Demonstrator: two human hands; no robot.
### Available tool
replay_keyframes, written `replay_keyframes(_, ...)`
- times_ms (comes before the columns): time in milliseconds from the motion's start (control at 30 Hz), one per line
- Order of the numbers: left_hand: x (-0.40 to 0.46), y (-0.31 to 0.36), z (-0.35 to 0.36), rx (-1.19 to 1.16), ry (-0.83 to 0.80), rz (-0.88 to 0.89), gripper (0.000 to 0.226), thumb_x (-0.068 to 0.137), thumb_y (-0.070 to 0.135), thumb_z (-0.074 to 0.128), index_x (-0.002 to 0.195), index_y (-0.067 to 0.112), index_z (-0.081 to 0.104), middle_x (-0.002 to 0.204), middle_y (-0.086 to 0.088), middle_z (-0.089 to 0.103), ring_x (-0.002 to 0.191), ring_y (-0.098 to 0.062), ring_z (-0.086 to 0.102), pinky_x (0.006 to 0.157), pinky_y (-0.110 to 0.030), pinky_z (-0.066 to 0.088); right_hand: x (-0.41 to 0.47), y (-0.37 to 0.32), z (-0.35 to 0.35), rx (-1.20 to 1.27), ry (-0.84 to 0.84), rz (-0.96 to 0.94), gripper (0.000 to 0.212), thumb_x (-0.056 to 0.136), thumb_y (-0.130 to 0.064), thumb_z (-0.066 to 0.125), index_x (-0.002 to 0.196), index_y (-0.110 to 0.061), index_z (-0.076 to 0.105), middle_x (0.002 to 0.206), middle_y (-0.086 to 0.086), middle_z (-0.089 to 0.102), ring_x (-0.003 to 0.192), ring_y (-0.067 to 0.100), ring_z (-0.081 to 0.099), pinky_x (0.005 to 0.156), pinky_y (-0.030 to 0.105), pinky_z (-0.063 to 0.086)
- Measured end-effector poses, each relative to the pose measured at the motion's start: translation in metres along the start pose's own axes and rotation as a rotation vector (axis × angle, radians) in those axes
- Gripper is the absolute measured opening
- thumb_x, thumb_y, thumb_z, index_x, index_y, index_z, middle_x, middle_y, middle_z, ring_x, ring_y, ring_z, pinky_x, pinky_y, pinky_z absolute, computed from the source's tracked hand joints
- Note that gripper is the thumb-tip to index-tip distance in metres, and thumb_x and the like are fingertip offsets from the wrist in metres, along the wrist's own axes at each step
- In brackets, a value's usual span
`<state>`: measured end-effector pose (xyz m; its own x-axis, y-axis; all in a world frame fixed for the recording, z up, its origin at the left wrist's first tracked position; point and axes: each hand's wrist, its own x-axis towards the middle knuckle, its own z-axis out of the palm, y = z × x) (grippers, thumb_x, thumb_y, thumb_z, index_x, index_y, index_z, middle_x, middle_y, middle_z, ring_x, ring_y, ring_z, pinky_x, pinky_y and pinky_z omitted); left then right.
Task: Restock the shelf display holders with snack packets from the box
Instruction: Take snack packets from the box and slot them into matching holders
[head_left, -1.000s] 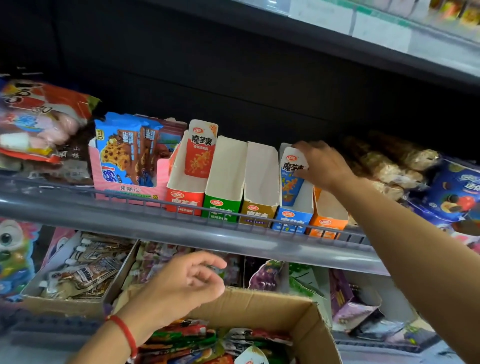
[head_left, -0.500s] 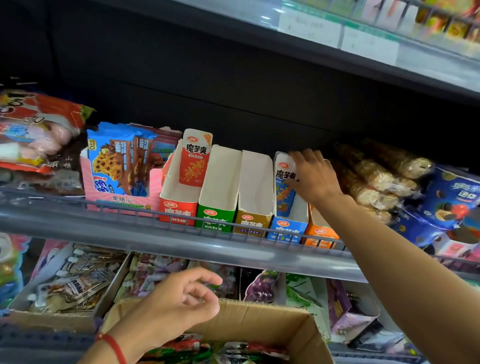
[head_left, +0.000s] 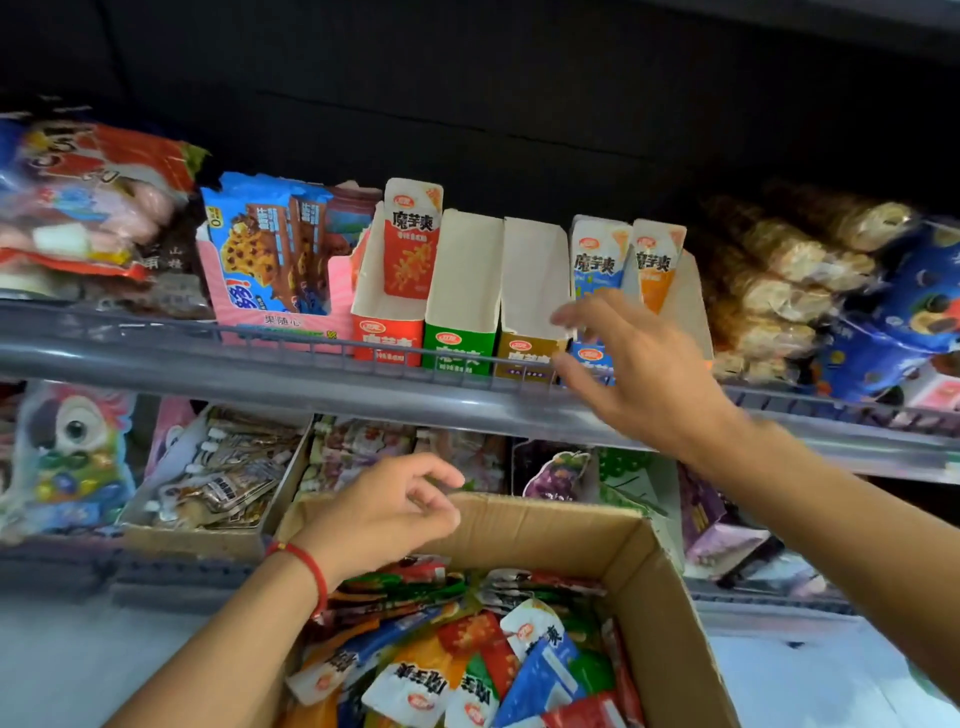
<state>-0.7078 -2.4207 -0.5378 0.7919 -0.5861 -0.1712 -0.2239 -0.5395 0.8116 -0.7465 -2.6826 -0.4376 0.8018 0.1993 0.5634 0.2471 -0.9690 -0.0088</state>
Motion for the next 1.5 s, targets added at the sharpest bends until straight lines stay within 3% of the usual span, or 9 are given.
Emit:
replay_keyframes(100, -0.009, -0.006, 0.009, 0.164, -0.005, 0.008, 0.027, 0.092, 0.032, 0.069, 0.115, 0.041, 0.061, 0.096, 0.016, 0.068, 0.082, 0.007, 0.064, 0.07, -0.014, 0.05, -0.064, -0.039, 0.021, 0.141, -0.332, -0.081, 0.034, 0.098, -0.047, 0.047, 0.117, -0.024, 0.063, 0.103, -0.007, 0.069, 0.085, 0.014, 0.067, 0.07, 0.035, 0.057)
replay_keyframes(167, -0.017, -0.011, 0.016, 0.282, -0.051, 0.015, 0.032, 0.092, 0.033, 0.07, 0.119, 0.043, 0.056, 0.103, 0.017, 0.065, 0.085, 0.004, 0.061, 0.073, -0.014, 0.049, -0.098, -0.055, 0.052, 0.052, -0.691, -0.095, 0.041, 0.098, -0.056, 0.041, 0.123, -0.029, 0.06, 0.114, -0.003, 0.069, 0.101, 0.022, 0.068, 0.082, 0.041, 0.057)
replay_keyframes(300, -0.029, -0.022, 0.025, 0.522, -0.156, -0.019, 0.037, 0.091, 0.04, 0.065, 0.127, 0.045, 0.055, 0.116, 0.015, 0.062, 0.101, -0.007, 0.057, 0.094, -0.04, 0.053, -0.128, -0.076, 0.102, 0.079, -1.022, -0.088, 0.057, 0.094, -0.05, 0.061, 0.143, -0.028, 0.044, 0.139, 0.005, 0.052, 0.128, 0.031, 0.052, 0.097, 0.046, 0.05)
replay_keyframes(633, -0.04, -0.034, 0.017, 0.526, -0.093, -0.035, 0.04, 0.093, 0.04, 0.064, 0.132, 0.041, 0.056, 0.119, 0.012, 0.065, 0.103, -0.01, 0.059, 0.095, -0.038, 0.053, -0.121, -0.088, 0.135, -0.015, -0.855, -0.108, 0.02, 0.102, -0.028, 0.052, 0.112, -0.019, 0.067, 0.117, 0.007, 0.069, 0.109, 0.032, 0.064, 0.077, 0.037, 0.045)
replay_keyframes(833, -0.035, -0.027, 0.022, 0.541, -0.116, -0.026, 0.041, 0.094, 0.04, 0.063, 0.134, 0.04, 0.055, 0.126, 0.01, 0.064, 0.111, -0.012, 0.059, 0.099, -0.041, 0.052, -0.126, -0.074, 0.117, 0.07, -0.814, -0.037, 0.024, 0.107, -0.034, 0.047, 0.122, -0.021, 0.06, 0.124, 0.002, 0.064, 0.112, 0.026, 0.061, 0.087, 0.038, 0.047)
replay_keyframes(967, -0.033, -0.019, 0.027, 0.502, -0.148, -0.005, 0.048, 0.091, 0.042, 0.067, 0.136, 0.037, 0.055, 0.131, 0.012, 0.061, 0.114, -0.007, 0.056, 0.092, -0.025, 0.047, -0.125, -0.067, 0.104, 0.225, -0.714, 0.057, 0.019, 0.104, -0.035, 0.052, 0.114, -0.024, 0.063, 0.112, -0.005, 0.069, 0.101, 0.017, 0.065, 0.087, 0.036, 0.053)
replay_keyframes(1233, -0.039, -0.023, 0.065, 0.683, -0.429, -0.215, 0.083, 0.075, 0.06, 0.077, 0.14, 0.017, 0.046, 0.135, -0.004, 0.056, 0.119, -0.022, 0.056, 0.098, -0.037, 0.051, -0.118, -0.034, 0.055, 0.413, -0.594, 0.216, 0.022, 0.098, -0.033, 0.066, 0.079, -0.036, 0.056, 0.076, -0.014, 0.067, 0.073, 0.001, 0.063, 0.063, 0.012, 0.042)
replay_keyframes(1433, -0.044, -0.019, 0.078, 0.811, -0.233, -0.153, 0.009, 0.092, 0.026, 0.06, 0.093, 0.019, 0.065, 0.108, -0.006, 0.063, 0.1, -0.025, 0.061, 0.084, -0.038, 0.054, -0.127, -0.019, 0.045, 0.453, -0.559, 0.292, 0.012, 0.095, -0.031, 0.07, 0.085, -0.031, 0.064, 0.078, -0.011, 0.071, 0.072, 0.003, 0.065, 0.065, 0.028, 0.052)
replay_keyframes(1500, -0.042, -0.013, 0.064, 0.721, -0.043, -0.118, 0.015, 0.095, 0.027, 0.056, 0.082, 0.027, 0.062, 0.093, 0.002, 0.066, 0.082, -0.016, 0.061, 0.076, -0.035, 0.052, -0.126, -0.015, 0.038, 0.468, -0.515, 0.308, 0.012, 0.095, -0.032, 0.071, 0.086, -0.033, 0.063, 0.08, -0.012, 0.069, 0.072, 0.001, 0.064, 0.063, 0.024, 0.05)
